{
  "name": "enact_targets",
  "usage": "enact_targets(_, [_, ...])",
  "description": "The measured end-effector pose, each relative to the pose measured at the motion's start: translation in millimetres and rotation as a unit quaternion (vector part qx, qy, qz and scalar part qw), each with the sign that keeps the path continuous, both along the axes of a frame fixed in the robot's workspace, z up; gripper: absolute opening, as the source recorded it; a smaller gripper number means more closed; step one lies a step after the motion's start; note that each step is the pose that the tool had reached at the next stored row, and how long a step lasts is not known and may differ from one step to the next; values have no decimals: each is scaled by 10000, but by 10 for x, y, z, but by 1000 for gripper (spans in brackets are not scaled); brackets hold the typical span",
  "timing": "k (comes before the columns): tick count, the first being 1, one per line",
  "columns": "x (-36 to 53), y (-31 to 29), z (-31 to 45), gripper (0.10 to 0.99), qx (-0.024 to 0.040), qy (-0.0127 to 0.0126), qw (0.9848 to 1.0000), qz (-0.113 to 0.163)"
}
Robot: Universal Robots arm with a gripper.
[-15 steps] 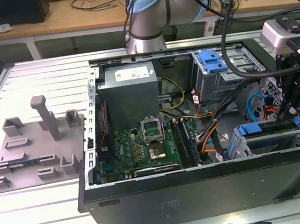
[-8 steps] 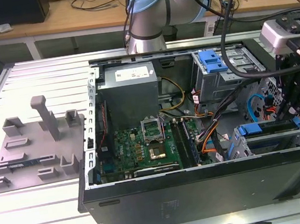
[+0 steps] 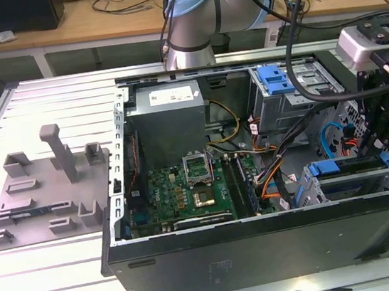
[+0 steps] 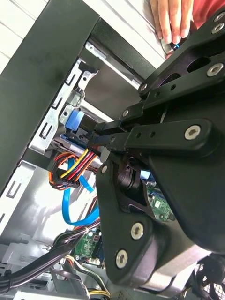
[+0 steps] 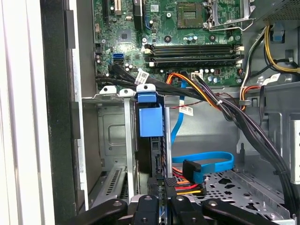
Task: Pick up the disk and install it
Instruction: 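Insert the first disk wire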
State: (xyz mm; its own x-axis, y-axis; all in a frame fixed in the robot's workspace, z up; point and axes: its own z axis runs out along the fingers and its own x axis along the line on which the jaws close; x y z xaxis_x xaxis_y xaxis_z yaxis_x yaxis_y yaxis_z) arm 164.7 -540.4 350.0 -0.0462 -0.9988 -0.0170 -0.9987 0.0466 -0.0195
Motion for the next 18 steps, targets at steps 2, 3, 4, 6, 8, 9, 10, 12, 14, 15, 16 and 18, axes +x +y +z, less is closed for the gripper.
enact_targets(2, [-1,9,-3,165,0,0,10000,-5])
enact_targets(3, [0,12,-3,165,0,0,10000,-7])
enact_targets(4, [-1,14,-4,165,1,0,10000,-9])
enact_targets(6, [0,20,-5,165,0,0,10000,-12])
enact_targets(8, [0,20,-6,165,0,0,10000,-15])
enact_targets(9, [0,21,-6,165,0,0,10000,-16])
enact_targets(10, [0,21,-6,165,0,0,10000,-18])
enact_targets(12, [0,21,-7,165,0,0,10000,-21])
enact_targets(14, [0,21,-9,165,0,0,10000,-27])
enact_targets(15, [0,21,-9,165,0,0,10000,-29])
enact_targets(16, [0,21,-9,165,0,0,10000,-31])
enact_targets(18, [0,21,-9,165,0,0,10000,-38])
